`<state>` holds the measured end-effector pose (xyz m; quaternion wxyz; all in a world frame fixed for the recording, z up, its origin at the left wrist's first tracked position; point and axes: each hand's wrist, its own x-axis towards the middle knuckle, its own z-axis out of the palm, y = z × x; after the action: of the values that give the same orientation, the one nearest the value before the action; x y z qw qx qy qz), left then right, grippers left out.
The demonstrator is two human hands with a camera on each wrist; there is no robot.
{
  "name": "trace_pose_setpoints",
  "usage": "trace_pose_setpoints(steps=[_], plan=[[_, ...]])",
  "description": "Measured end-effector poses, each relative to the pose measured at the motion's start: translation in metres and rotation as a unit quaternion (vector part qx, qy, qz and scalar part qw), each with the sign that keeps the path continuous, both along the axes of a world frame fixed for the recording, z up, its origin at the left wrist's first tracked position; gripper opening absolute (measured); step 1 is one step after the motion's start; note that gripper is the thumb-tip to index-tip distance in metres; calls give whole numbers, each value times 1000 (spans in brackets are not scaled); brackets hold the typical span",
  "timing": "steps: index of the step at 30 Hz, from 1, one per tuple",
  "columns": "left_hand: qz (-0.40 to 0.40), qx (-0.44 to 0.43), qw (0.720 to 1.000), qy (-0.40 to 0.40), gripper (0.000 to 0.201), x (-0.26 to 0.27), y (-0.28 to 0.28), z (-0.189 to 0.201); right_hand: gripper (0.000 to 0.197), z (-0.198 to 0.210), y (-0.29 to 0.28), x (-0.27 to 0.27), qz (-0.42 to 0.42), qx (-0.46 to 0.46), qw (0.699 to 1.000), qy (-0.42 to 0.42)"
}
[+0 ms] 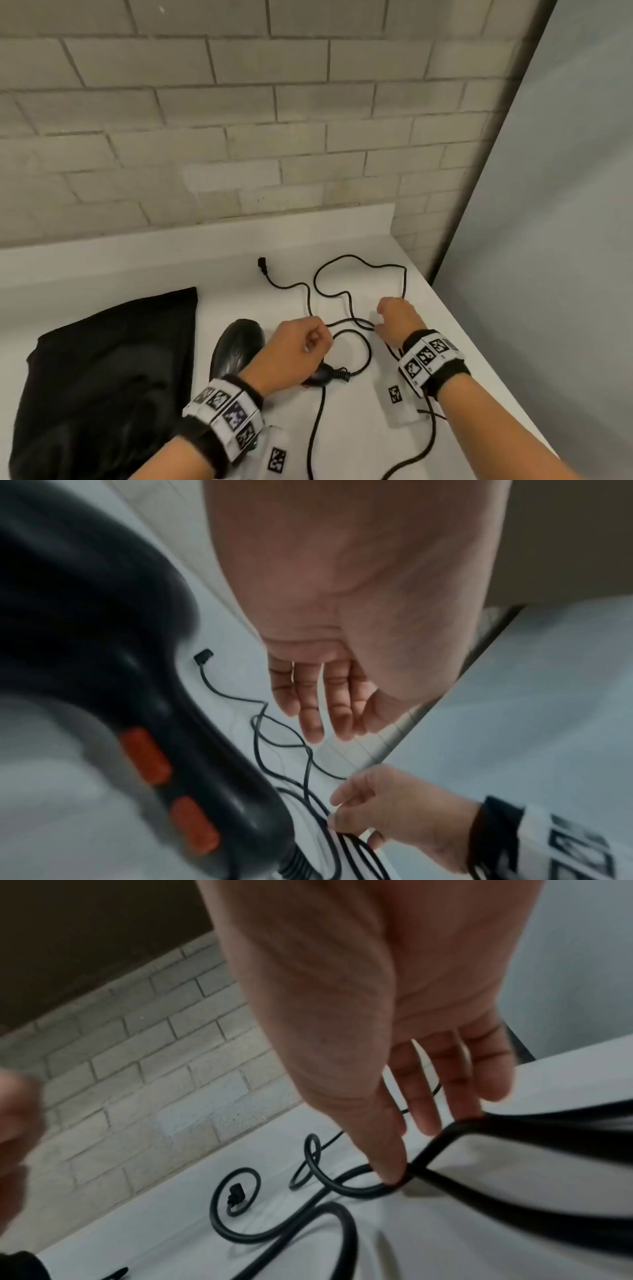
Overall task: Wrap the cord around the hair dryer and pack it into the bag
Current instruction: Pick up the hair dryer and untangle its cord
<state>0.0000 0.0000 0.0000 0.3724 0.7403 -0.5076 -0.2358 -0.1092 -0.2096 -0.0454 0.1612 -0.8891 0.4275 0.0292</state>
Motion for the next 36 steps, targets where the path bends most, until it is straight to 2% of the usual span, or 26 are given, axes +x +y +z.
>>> trace_pose_setpoints(steps=[1, 6, 7, 11, 13, 16, 18, 21, 23, 28, 33, 36], plan=[[6, 4, 1000, -5, 12, -1, -12, -4, 31, -2, 0, 1, -4, 12, 1000, 25], [0, 46, 997, -65, 6, -6, -52, -19, 24, -4, 7, 3, 18, 41, 998, 35], [-6, 45, 995, -91, 11, -6, -57, -22, 23, -2, 7, 1, 26, 43, 998, 33], [-34, 26, 985, -168, 41, -6, -68, -30, 18, 17, 14, -9, 84, 65, 994, -25], [-50, -4, 978, -205, 41, -6, -69, -30, 15, 33, 19, -16, 129, 73, 986, -72], [-37, -51, 969, -241, 29, -3, -65, -24, 8, 54, 26, -26, 166, 93, 973, -128], [-30, -69, 968, -238, 23, 0, -60, -17, 6, 66, 33, -31, 158, 146, 961, -172], [-33, -80, 971, -224, 17, 8, -51, -7, 5, 81, 40, -41, 111, 264, 917, -277], [-38, -72, 971, -224, 17, 13, -44, -1, 7, 88, 42, -48, 89, 298, 899, -307], [-42, -65, 969, -235, 18, 20, -31, 8, 17, 90, 49, -54, 84, 299, 908, -282], [-24, -76, 974, -213, 35, 22, -18, 5, 24, 87, 52, -62, 52, 305, 886, -345], [-23, -60, 979, -193, 37, 21, -9, 5, 29, 83, 56, -67, 40, 288, 880, -375]])
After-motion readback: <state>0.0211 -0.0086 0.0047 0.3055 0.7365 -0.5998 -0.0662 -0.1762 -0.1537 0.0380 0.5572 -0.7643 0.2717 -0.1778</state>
